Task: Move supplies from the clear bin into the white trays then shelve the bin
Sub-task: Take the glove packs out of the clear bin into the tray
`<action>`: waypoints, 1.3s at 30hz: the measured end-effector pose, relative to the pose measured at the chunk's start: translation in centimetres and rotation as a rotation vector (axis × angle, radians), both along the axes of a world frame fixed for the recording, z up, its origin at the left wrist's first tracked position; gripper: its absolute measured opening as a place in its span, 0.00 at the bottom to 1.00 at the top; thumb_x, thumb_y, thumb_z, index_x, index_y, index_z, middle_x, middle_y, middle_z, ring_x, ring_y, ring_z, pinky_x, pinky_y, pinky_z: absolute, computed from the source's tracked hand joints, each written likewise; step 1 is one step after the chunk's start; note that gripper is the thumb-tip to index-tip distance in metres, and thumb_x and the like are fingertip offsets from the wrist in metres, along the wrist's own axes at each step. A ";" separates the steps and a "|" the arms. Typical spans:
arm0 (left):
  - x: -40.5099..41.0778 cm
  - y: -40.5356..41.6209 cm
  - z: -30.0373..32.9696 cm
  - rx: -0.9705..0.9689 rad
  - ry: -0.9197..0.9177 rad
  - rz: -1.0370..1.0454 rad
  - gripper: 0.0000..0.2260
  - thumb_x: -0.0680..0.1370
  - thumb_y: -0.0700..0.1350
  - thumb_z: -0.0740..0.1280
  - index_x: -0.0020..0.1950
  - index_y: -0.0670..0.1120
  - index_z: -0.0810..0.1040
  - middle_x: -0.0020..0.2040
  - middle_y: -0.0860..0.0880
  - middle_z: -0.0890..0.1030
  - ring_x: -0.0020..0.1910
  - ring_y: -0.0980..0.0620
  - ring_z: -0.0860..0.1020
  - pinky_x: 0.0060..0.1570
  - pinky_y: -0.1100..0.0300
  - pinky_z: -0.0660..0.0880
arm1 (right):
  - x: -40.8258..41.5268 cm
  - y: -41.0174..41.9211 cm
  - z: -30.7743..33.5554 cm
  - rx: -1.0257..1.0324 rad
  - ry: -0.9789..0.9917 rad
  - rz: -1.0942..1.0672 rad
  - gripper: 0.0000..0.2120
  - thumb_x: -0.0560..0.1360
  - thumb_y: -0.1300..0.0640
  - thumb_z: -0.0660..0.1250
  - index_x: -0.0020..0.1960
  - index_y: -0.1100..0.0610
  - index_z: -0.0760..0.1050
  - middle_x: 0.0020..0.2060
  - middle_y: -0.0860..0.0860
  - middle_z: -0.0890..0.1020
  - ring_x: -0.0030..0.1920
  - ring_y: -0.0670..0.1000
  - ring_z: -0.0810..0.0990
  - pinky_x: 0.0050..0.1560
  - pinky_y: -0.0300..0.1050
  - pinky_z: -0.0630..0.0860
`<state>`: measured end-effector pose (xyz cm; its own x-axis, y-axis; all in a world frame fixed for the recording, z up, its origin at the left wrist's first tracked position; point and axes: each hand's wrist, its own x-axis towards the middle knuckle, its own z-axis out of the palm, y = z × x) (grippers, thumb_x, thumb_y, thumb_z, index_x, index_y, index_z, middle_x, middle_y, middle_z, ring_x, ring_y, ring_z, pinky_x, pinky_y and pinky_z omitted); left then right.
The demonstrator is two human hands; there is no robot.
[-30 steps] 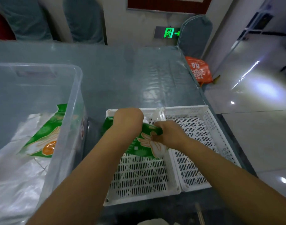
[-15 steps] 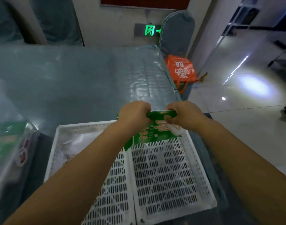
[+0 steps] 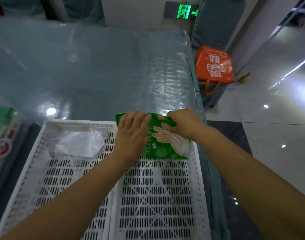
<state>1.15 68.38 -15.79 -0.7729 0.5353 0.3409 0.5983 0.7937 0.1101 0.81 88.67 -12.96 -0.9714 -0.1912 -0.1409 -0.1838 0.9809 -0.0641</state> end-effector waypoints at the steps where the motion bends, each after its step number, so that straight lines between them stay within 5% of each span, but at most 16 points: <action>1: 0.9 0.0 -0.6 -0.028 -0.005 -0.048 0.32 0.59 0.48 0.76 0.61 0.44 0.74 0.56 0.42 0.78 0.58 0.43 0.70 0.61 0.49 0.65 | -0.2 0.0 -0.2 0.018 -0.001 0.006 0.14 0.75 0.42 0.61 0.46 0.53 0.73 0.39 0.50 0.81 0.39 0.54 0.77 0.44 0.46 0.61; 5: 3.0 0.2 -2.5 -0.189 -0.149 -0.113 0.38 0.54 0.50 0.80 0.63 0.47 0.75 0.61 0.43 0.78 0.60 0.41 0.75 0.63 0.44 0.66 | -1.0 0.0 -0.3 -0.016 -0.086 0.014 0.12 0.74 0.44 0.63 0.47 0.53 0.72 0.42 0.51 0.80 0.39 0.54 0.75 0.39 0.45 0.61; 11: 3.6 -0.1 -2.9 -0.072 -0.091 -0.109 0.33 0.61 0.45 0.73 0.67 0.48 0.72 0.64 0.42 0.75 0.66 0.42 0.67 0.70 0.44 0.56 | -2.0 0.5 1.1 -0.121 -0.225 0.060 0.07 0.70 0.54 0.69 0.40 0.50 0.70 0.37 0.49 0.77 0.38 0.51 0.75 0.31 0.42 0.64; 19: 4.2 -0.8 -3.3 -0.165 -0.113 -0.177 0.39 0.62 0.51 0.73 0.71 0.51 0.64 0.68 0.44 0.72 0.69 0.43 0.64 0.70 0.43 0.56 | -2.5 1.2 1.2 -0.324 -0.556 -0.018 0.08 0.69 0.56 0.72 0.46 0.54 0.76 0.41 0.50 0.80 0.41 0.49 0.79 0.37 0.42 0.76; 24: 4.0 -0.8 -3.6 -0.255 -0.234 -0.128 0.41 0.59 0.54 0.77 0.70 0.49 0.66 0.67 0.43 0.72 0.67 0.43 0.70 0.66 0.44 0.60 | -1.7 -0.1 -0.8 -0.032 -0.295 0.053 0.11 0.72 0.51 0.67 0.52 0.52 0.69 0.41 0.50 0.77 0.40 0.52 0.72 0.34 0.42 0.60; 29: 3.8 -0.5 -3.5 -0.209 -0.196 -0.141 0.37 0.59 0.57 0.75 0.66 0.50 0.71 0.64 0.43 0.75 0.63 0.42 0.73 0.63 0.43 0.65 | -0.6 -0.4 -2.5 0.134 -0.129 0.232 0.15 0.77 0.55 0.60 0.62 0.51 0.63 0.43 0.52 0.79 0.39 0.56 0.77 0.44 0.48 0.62; 32: 2.1 -0.3 -2.6 -0.186 -0.142 -0.049 0.39 0.62 0.60 0.73 0.69 0.49 0.66 0.67 0.44 0.72 0.67 0.43 0.68 0.68 0.44 0.55 | -0.7 -0.4 -2.4 0.095 -0.154 0.251 0.12 0.78 0.53 0.59 0.60 0.49 0.64 0.40 0.50 0.79 0.39 0.55 0.77 0.46 0.49 0.62; 35: -0.5 -0.3 -2.3 -0.282 -0.183 0.032 0.44 0.68 0.62 0.68 0.74 0.49 0.48 0.76 0.44 0.57 0.74 0.45 0.52 0.70 0.45 0.37 | -0.3 -1.0 -2.5 0.108 -0.080 0.239 0.12 0.78 0.52 0.59 0.60 0.52 0.65 0.41 0.51 0.80 0.40 0.56 0.78 0.48 0.49 0.63; 39: -2.0 0.2 -2.2 -0.349 -0.224 -0.010 0.42 0.71 0.60 0.66 0.75 0.49 0.44 0.76 0.46 0.55 0.75 0.47 0.50 0.69 0.45 0.36 | 0.8 -0.9 -2.9 0.109 -0.005 0.121 0.10 0.77 0.53 0.62 0.55 0.57 0.66 0.42 0.53 0.81 0.40 0.57 0.77 0.48 0.50 0.64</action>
